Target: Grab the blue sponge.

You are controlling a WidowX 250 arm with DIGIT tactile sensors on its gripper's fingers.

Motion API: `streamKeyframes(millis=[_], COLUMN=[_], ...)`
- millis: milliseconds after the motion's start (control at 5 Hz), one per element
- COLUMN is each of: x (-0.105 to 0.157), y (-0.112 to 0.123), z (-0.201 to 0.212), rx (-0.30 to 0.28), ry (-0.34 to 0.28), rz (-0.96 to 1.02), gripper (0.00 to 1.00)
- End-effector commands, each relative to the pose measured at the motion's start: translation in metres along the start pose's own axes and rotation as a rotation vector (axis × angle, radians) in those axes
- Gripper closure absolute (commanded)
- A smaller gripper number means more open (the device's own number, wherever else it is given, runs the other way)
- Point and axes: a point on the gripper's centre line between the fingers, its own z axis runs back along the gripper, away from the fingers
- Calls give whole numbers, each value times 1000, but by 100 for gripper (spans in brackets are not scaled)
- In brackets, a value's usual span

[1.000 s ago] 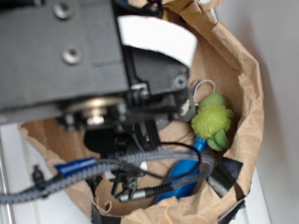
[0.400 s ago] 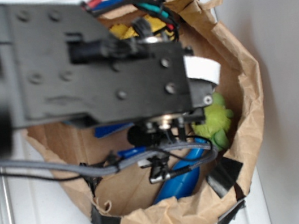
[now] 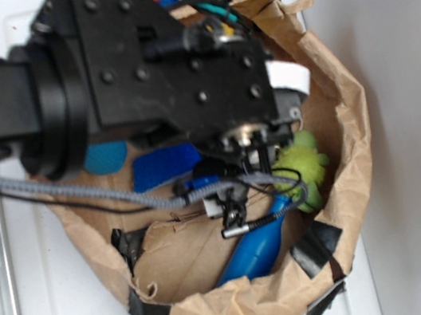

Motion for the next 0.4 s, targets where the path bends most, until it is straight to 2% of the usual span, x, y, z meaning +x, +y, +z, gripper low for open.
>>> streamKeyframes(millis=[0, 200], x=[-3, -13], y=[20, 28], z=[19, 18], rx=[-62, -78], ry=[-35, -28], rz=[-34, -57], gripper=[0, 0])
